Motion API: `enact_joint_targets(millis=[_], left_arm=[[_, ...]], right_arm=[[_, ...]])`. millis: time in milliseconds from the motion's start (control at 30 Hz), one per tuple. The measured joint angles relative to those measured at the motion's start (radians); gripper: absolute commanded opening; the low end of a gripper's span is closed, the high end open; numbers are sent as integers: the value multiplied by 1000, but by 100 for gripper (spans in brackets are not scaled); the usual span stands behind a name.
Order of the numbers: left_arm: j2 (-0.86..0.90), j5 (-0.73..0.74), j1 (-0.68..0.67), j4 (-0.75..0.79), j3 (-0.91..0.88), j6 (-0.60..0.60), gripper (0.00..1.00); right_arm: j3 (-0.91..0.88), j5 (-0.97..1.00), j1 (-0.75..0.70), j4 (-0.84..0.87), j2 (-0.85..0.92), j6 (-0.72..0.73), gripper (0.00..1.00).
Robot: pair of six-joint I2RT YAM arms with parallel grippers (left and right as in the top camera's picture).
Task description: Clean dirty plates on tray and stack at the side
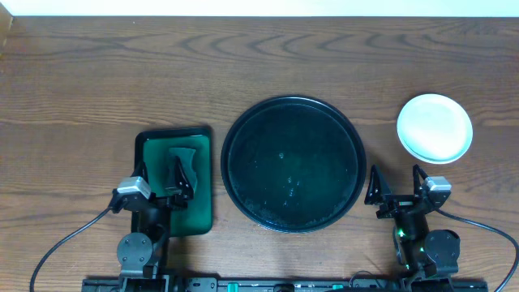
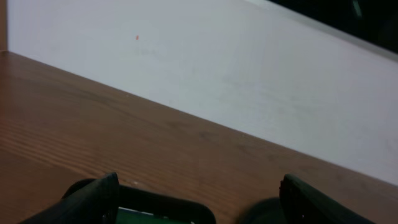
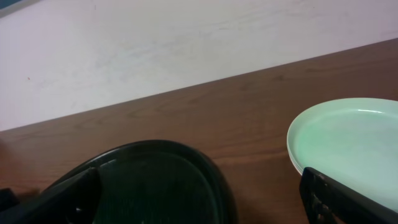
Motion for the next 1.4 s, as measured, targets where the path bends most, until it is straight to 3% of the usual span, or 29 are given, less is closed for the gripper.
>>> enact_joint_targets(millis=[233,1400], left_arm=[[2,11,11,-147,6,-44,82],[1,15,11,-151,8,-43,82]], right_arm=[[0,0,0,0,0,0,99],[0,0,0,0,0,0,99]])
